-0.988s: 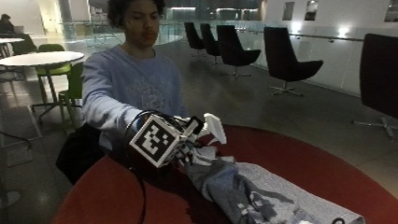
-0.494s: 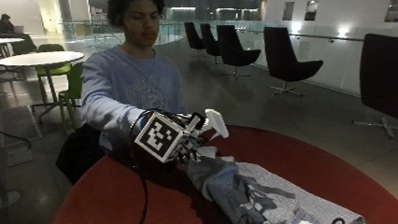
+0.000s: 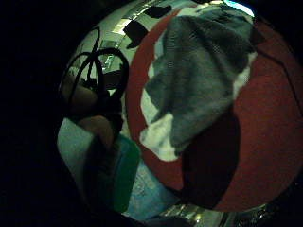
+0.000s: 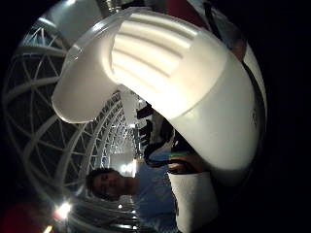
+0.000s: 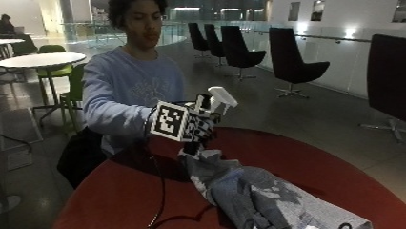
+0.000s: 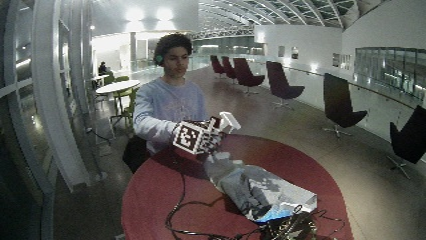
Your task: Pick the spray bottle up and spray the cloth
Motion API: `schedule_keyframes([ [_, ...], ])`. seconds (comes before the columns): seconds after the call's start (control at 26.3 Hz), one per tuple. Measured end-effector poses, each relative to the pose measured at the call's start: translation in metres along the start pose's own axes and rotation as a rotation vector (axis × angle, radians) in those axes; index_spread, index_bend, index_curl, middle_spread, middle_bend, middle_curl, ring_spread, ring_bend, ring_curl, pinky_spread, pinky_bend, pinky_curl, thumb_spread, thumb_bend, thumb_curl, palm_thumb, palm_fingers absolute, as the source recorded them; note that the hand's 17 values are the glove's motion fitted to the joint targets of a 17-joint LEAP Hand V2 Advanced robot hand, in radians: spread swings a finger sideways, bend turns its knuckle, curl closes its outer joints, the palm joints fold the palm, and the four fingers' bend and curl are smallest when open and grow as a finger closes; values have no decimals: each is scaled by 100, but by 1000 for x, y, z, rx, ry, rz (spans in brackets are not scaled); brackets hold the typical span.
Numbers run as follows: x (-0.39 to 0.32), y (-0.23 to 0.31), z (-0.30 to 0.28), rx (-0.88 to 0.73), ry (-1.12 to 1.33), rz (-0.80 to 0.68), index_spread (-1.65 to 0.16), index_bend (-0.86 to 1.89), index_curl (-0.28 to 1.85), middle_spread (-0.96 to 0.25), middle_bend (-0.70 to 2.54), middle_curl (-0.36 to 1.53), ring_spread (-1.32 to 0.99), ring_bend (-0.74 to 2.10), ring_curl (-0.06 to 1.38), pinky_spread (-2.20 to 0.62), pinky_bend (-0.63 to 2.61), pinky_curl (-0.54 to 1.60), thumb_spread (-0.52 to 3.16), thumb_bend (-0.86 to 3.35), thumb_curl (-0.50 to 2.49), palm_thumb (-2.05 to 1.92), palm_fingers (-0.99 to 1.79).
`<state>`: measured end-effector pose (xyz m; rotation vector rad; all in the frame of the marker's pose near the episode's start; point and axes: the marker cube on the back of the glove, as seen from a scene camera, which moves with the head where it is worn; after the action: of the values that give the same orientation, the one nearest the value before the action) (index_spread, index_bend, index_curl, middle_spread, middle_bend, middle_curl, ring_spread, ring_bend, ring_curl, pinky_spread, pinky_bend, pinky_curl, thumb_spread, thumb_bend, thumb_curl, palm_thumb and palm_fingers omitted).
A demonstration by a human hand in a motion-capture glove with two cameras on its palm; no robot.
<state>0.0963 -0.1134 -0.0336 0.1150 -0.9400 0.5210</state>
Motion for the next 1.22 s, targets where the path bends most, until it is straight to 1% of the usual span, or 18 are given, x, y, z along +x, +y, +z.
schedule_keyframes([
  [0.15,-15,-11,48,50,-108,-179,-23,13,32,-3,42,47,-3,65,43,10,32,37,103,-2,53,72,114],
  [0.3,-25,-24,97,48,-181,-340,-23,14,32,-3,40,46,-3,64,42,11,30,37,104,-2,52,72,112],
  [0.46,-33,-37,141,40,-218,-456,-25,13,32,-3,38,46,-3,62,42,10,28,36,105,-2,51,71,112],
  [0.61,-32,-48,176,30,-212,-488,-26,13,32,-4,37,46,-4,61,42,8,27,37,106,-2,51,71,110],
  [0.76,-24,-64,200,52,-201,-490,-27,13,32,-5,36,46,-5,59,42,7,25,37,107,-3,49,69,109],
  [1.03,-7,-68,226,-16,-178,-462,-28,12,32,-5,33,46,-6,56,41,6,20,37,108,-2,47,69,103],
  [1.22,-4,-69,228,-18,-185,-464,-28,13,33,-6,31,45,-7,54,41,6,18,37,108,-2,46,70,101],
])
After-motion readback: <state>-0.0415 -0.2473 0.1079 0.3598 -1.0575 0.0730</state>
